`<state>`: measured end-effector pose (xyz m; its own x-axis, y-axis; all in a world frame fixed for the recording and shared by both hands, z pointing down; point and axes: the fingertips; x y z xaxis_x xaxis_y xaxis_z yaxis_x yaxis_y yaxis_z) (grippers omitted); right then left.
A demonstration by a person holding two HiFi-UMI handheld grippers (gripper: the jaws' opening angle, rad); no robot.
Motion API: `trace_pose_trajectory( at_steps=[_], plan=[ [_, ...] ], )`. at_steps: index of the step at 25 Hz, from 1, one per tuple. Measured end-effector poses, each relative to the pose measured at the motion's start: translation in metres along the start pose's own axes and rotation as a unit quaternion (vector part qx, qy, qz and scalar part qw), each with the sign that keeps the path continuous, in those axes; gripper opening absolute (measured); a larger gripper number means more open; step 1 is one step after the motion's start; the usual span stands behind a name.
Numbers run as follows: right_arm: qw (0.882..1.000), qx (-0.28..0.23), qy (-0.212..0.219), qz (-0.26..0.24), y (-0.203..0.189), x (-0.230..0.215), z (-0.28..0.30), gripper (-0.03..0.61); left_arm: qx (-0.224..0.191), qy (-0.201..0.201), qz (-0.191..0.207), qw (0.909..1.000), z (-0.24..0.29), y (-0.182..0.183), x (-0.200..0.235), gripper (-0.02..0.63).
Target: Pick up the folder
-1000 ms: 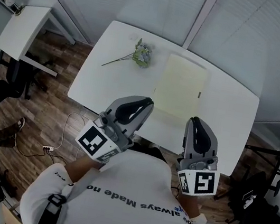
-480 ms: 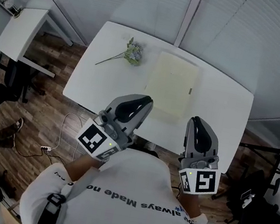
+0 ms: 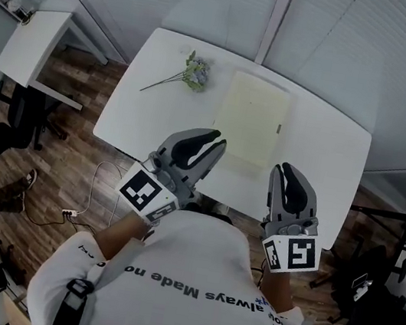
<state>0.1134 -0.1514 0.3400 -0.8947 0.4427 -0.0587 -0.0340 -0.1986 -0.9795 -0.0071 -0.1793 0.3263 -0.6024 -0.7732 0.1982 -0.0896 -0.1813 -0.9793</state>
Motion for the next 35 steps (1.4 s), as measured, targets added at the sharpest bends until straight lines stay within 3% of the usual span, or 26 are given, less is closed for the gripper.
trace_pose_trajectory(
  at_steps=[8,18,35],
  plan=[
    [0.999,0.036,-0.006,0.021,-0.044,-0.012,0.018,0.092,0.043,0.009,-0.042,0.9982,0.008,-0.048,0.023,0.114],
    [0.997,0.073,-0.023,0.027,-0.084,-0.032,0.028,0.138,0.093,0.020,-0.057,0.9938,0.017,-0.098,0.048,0.175],
    [0.988,0.146,-0.029,0.050,-0.167,-0.060,0.064,0.218,0.181,0.033,-0.113,0.9766,0.041,-0.191,0.084,0.256]
  ],
)
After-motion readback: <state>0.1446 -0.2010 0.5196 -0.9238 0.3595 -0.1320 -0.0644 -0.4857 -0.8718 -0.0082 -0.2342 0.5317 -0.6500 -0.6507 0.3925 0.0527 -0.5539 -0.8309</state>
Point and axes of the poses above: the fingertips, and each gripper's own axes: z forward along the fingers, x to its left, y out of its top, and after that the axes turned 4 degrees about x, right-handed
